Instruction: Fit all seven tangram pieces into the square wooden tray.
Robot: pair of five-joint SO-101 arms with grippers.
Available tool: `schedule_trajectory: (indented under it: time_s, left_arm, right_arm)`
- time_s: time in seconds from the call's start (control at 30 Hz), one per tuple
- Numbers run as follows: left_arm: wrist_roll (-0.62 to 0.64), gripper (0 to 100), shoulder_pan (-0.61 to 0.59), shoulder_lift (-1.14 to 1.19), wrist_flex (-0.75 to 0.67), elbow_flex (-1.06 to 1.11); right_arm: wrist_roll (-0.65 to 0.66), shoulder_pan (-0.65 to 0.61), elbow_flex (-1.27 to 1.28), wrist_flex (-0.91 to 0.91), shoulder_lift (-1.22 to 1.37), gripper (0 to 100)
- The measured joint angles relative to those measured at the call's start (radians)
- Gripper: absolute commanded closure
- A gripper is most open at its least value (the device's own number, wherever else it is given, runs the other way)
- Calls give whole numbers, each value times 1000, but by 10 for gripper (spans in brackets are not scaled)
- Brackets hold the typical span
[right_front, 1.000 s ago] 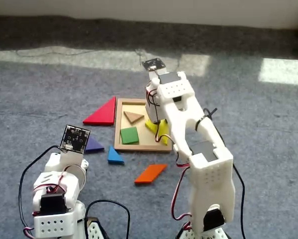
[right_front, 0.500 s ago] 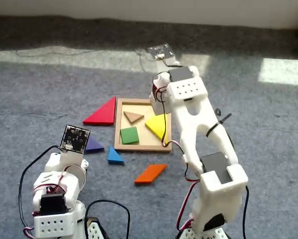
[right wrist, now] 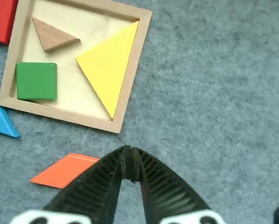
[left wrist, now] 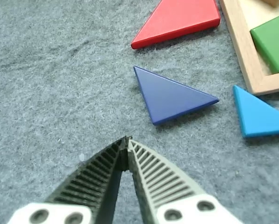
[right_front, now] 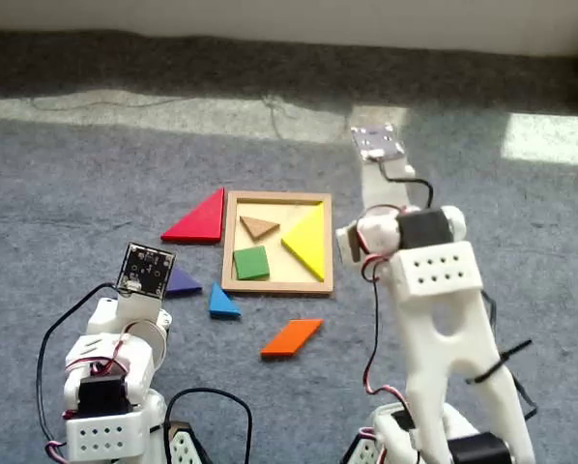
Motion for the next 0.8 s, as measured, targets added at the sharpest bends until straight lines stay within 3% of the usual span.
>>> schedule_trajectory:
  time_s: [0.43, 0.8]
  left_arm:
    - [0, 989, 0, 0, -2, 0]
    - [0, 989, 0, 0, -2, 0]
  right_arm:
    - [0, 270, 480, -11, -493, 987]
    - [0, 328, 937, -290, -868, 991]
